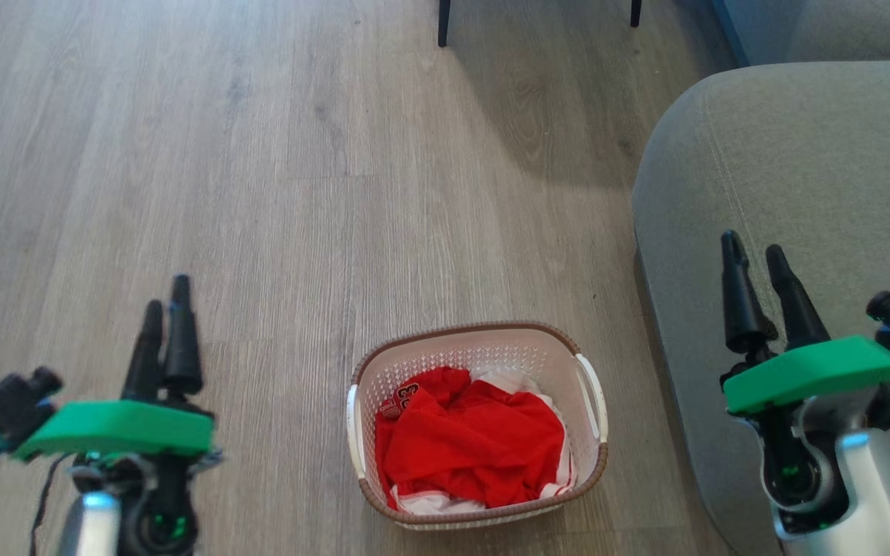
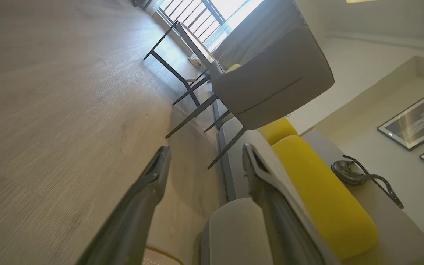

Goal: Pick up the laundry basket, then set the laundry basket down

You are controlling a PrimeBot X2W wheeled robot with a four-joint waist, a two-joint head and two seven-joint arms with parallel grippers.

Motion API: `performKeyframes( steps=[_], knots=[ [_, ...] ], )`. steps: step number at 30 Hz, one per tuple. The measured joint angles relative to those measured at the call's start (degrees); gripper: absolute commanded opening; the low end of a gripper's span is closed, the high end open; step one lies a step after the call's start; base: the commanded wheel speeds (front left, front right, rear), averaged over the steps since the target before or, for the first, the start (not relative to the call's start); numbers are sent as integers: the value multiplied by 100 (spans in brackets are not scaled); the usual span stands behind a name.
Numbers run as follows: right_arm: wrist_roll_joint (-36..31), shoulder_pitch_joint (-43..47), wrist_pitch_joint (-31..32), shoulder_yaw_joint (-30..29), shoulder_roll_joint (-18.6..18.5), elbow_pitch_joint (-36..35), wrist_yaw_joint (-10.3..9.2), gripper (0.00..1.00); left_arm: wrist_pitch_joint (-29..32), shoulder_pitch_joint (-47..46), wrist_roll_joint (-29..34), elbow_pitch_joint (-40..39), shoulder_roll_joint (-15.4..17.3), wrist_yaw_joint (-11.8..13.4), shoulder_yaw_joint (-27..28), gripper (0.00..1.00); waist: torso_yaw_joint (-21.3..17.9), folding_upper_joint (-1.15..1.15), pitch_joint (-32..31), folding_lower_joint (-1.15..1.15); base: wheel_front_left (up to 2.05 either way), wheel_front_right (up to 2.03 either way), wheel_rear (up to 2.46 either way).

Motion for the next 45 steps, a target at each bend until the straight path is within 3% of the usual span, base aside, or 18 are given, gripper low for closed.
performKeyframes(
  steps=[14,19,25,29,33,38,45],
  knots=[
    [-1215,-31,-235,276,-114,-109,0,100,-205,-127,1981,-155,34,657,-1069,100,-32,0,21,0,0,0,0],
    [-1525,-24,-300,279,-88,26,0,100,-298,-183,2548,-41,274,1088,-1617,100,-37,0,-2,0,0,0,0],
    [-2020,-24,-412,414,-85,105,0,100,-389,-443,3114,10,578,1823,-2413,100,-40,0,-3,0,0,0,0],
    [-2291,-25,-478,439,-76,87,0,100,-439,-612,3254,2,716,2288,-2789,100,-50,0,20,0,0,0,0],
    [-2499,-27,-547,453,-73,80,0,100,-531,-701,3220,-140,732,2570,-2882,100,-59,0,40,0,0,0,0],
    [-2659,-32,-602,509,-73,73,0,100,-590,-697,3144,-368,666,2582,-2657,100,-60,0,45,0,0,0,0],
    [-2876,-31,-711,457,13,180,0,100,-727,-536,3262,-434,320,2012,-2024,100,-45,0,17,0,0,0,0]
  ],
)
